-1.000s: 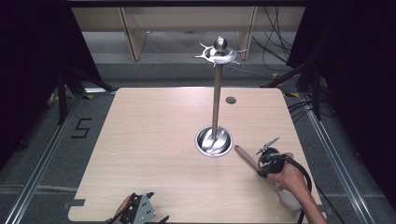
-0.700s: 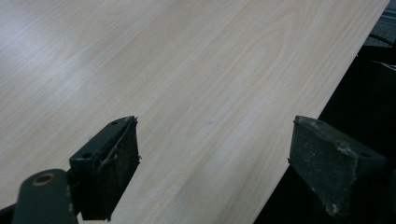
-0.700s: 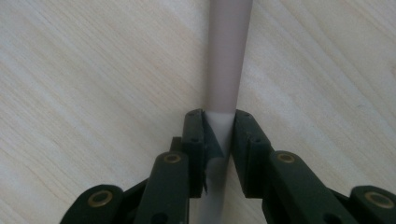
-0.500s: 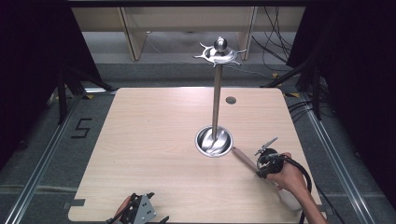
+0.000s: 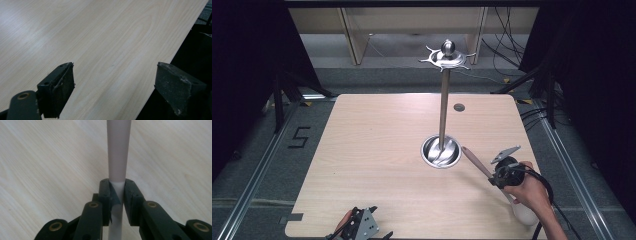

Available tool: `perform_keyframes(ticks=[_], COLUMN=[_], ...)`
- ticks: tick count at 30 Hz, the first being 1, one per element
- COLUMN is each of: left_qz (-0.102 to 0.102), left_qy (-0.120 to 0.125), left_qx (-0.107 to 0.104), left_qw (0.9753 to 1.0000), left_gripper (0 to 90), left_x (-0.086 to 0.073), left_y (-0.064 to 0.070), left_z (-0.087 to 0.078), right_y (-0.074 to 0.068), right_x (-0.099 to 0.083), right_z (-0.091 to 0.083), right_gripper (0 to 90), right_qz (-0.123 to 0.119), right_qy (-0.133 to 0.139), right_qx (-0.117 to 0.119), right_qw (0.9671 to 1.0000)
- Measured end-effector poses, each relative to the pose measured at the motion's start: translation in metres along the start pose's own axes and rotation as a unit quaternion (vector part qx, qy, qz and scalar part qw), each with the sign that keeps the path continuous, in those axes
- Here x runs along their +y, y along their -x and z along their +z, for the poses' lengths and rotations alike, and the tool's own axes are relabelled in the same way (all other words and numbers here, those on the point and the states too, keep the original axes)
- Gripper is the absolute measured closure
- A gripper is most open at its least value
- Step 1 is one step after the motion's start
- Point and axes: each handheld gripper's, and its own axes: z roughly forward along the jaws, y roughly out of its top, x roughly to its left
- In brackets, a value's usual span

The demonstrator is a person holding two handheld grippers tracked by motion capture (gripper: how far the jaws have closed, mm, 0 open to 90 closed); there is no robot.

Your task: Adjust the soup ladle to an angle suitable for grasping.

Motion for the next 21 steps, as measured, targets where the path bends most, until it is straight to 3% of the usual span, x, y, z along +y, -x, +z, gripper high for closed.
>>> perform_keyframes(ticks=[2,4,7,9,11,12,14,15,16,18,21], left_qz=[-0.001,0.0,-0.001,0.0,0.001,0.001,0.0,0.0,-0.002,-0.002,-0.002], left_qy=[0.001,0.001,0.001,0.0,-0.001,-0.001,0.0,0.0,0.001,0.001,0.0], left_qx=[0.003,0.001,0.003,0.002,0.001,0.001,0.001,0.001,0.002,0.001,0.0], left_qw=[1.0,1.0,1.0,1.0,1.0,1.0,1.0,1.0,1.0,1.0,1.0], left_gripper=[15.2,15.1,15.1,15.1,15.1,15.2,15.1,15.1,15.2,15.1,15.1], left_x=[0.0,0.0,0.0,0.0,0.0,0.0,0.0,0.0,0.0,0.0,0.0], left_y=[0.0,0.0,0.0,0.0,0.0,0.0,0.0,0.0,0.0,0.0,0.0], left_z=[0.0,0.0,0.0,0.0,0.0,0.0,0.0,0.0,0.0,0.0,0.0], right_y=[-0.003,-0.001,-0.003,-0.004,-0.007,-0.006,-0.007,-0.006,-0.004,-0.005,-0.005], right_x=[0.0,-0.001,-0.004,-0.004,-0.006,-0.007,-0.009,-0.009,-0.01,-0.013,-0.014], right_z=[-0.008,-0.015,-0.026,-0.031,-0.034,-0.038,-0.039,-0.042,-0.041,-0.041,-0.044], right_gripper=[77.9,78.0,78.0,78.0,78.0,78.0,78.0,78.0,78.1,78.0,78.0], right_qz=[0.009,-0.012,-0.023,-0.016,-0.009,-0.014,-0.006,-0.008,-0.014,0.001,0.001], right_qy=[0.018,0.043,0.094,0.09,0.111,0.104,0.126,0.124,0.136,0.153,0.161], right_qx=[-0.002,-0.005,-0.009,-0.006,-0.013,-0.01,-0.013,-0.012,-0.015,-0.012,-0.009], right_qw=[0.9998,0.999,0.9953,0.9958,0.9937,0.9945,0.9919,0.9922,0.9905,0.9882,0.9869])
